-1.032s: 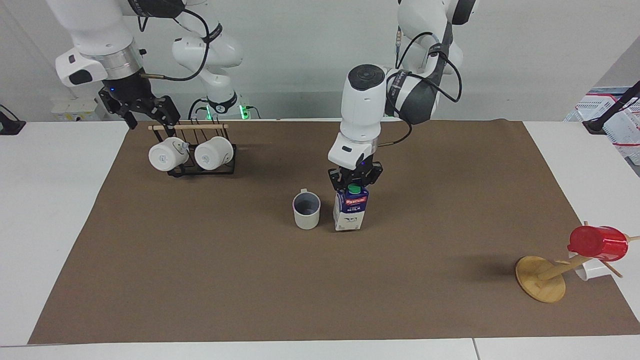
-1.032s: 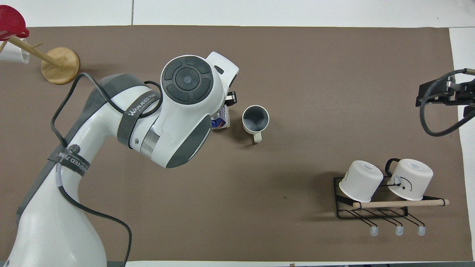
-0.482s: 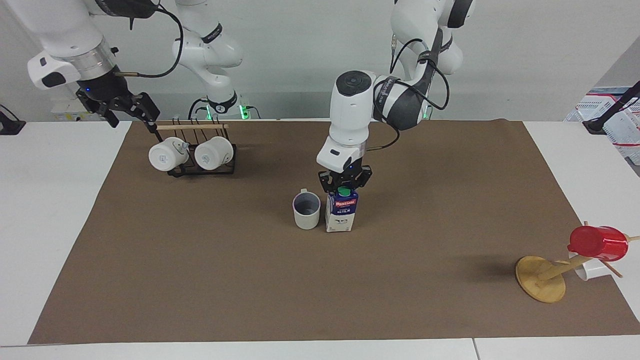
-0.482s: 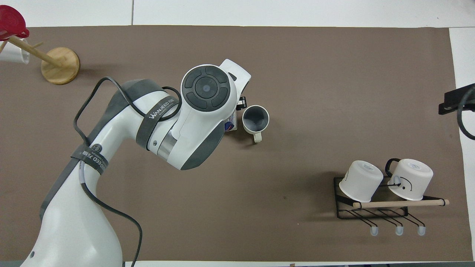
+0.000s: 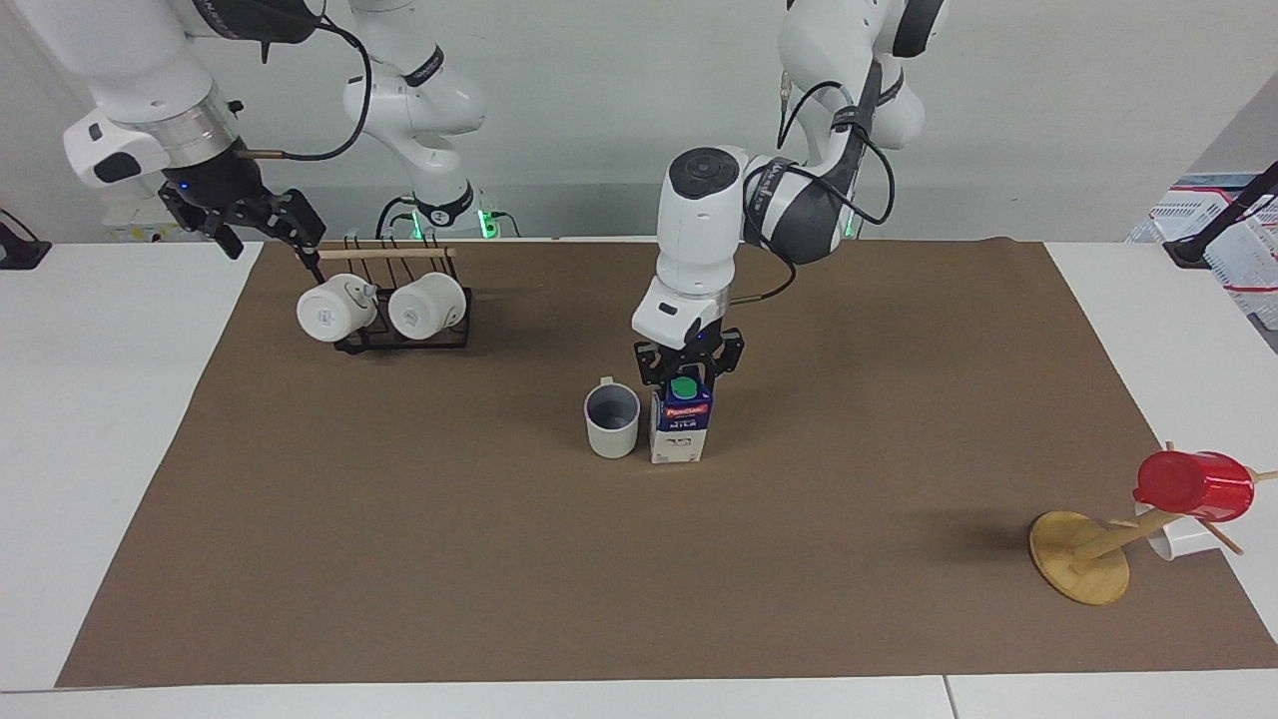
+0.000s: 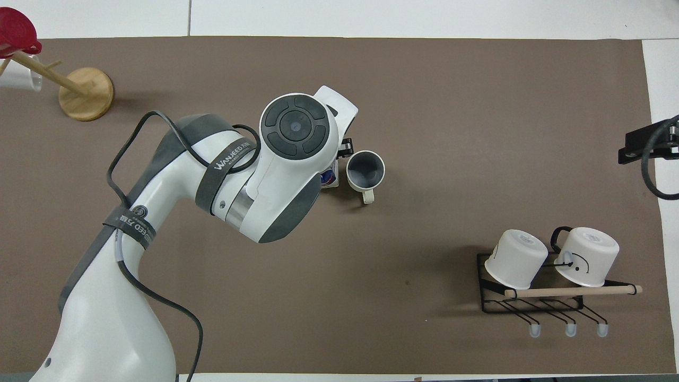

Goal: Place cup and milk on table

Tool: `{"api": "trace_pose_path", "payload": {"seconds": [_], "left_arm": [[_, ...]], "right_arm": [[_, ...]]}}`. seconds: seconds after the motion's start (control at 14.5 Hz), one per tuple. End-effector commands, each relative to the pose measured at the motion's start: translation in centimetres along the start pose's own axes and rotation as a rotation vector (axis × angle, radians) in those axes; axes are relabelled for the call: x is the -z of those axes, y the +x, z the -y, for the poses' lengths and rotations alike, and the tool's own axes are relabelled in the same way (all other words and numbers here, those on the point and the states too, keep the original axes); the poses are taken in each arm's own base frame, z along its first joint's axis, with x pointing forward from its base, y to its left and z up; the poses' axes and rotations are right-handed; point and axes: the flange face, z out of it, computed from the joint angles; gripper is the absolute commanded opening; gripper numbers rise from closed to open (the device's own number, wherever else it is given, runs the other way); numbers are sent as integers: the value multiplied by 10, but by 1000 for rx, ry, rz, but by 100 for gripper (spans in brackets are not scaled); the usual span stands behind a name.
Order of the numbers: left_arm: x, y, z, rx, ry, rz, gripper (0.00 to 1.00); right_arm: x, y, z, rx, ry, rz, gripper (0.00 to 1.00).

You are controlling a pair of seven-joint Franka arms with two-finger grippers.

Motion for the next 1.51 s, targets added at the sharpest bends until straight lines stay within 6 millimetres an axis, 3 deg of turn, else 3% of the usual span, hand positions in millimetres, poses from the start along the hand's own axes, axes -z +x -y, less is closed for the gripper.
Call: {"api": "trace_pose_path", "payload": {"seconds": [0.0, 0.14, 0.34, 0.55, 0.89, 1.44], "left_arm": [[8, -5, -4, 10, -14, -22, 100], [21, -4, -5, 11, -30, -37, 100], [57, -5, 0, 22, -78, -66, 100], [71, -3, 14, 15, -77, -67, 100], [95, 26, 107, -31, -34, -61, 100], [101, 78, 266, -96, 12, 28, 100]], "right_arm": [[-1, -3, 3, -8, 3, 13, 100], [-4, -6, 4, -5, 2, 18, 100], [-5, -6, 4, -5, 4, 7, 100], [-5, -6, 6, 2, 5, 0, 100], [-5, -5, 9, 16, 7, -6, 100], [-5, -5, 9, 16, 7, -6, 100]]}}
